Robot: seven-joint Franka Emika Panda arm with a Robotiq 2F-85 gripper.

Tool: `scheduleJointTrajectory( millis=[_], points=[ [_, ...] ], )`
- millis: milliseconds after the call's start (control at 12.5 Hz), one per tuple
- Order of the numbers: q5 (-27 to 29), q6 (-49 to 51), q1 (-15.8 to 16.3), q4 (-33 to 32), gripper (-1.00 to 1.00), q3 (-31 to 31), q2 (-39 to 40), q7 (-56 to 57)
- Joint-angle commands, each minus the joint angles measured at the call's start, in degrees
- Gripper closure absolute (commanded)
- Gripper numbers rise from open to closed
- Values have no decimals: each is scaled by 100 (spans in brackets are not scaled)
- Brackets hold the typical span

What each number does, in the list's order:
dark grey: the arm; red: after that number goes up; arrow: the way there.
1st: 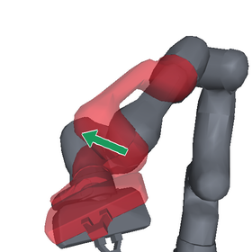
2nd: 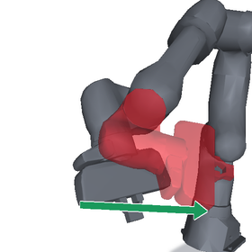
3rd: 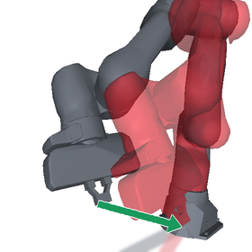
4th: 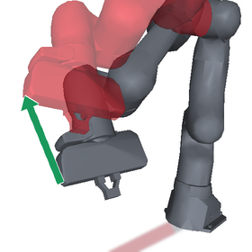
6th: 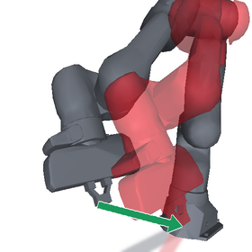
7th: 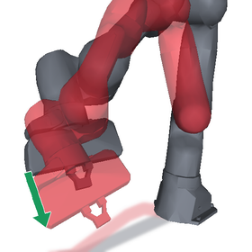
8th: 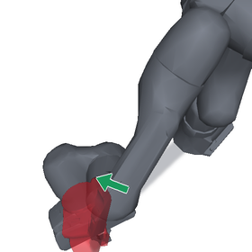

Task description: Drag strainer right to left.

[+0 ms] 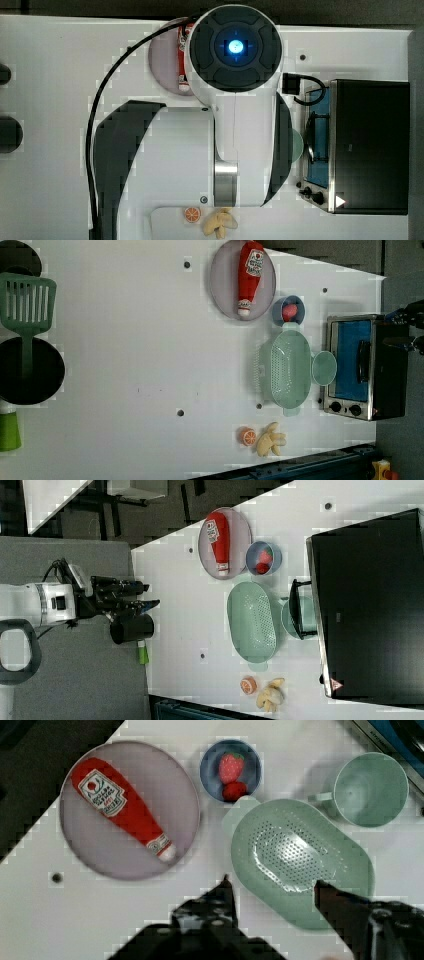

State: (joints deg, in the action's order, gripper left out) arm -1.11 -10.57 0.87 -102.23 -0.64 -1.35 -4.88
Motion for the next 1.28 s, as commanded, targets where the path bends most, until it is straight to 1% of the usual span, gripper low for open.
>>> scheduleJointTrajectory(
  millis=[80,160,240,480,640,1040,1280],
  points=[
    [50,1172,-196,-350,-60,-122,-1679,-838],
    [50,1173,-196,-375,-82,-122,-1678,-842],
    [50,1172,-195,-435,-99,-120,-1676,-846],
    [50,1051,-194,-949,-100,-117,-1614,-950],
    [50,548,-194,-1471,-100,-116,-1478,-1244],
    [50,-1647,-193,-2878,-100,-82,-755,-2344],
    [50,-2958,-187,-3444,-100,-19,-95,-2923]
  ],
)
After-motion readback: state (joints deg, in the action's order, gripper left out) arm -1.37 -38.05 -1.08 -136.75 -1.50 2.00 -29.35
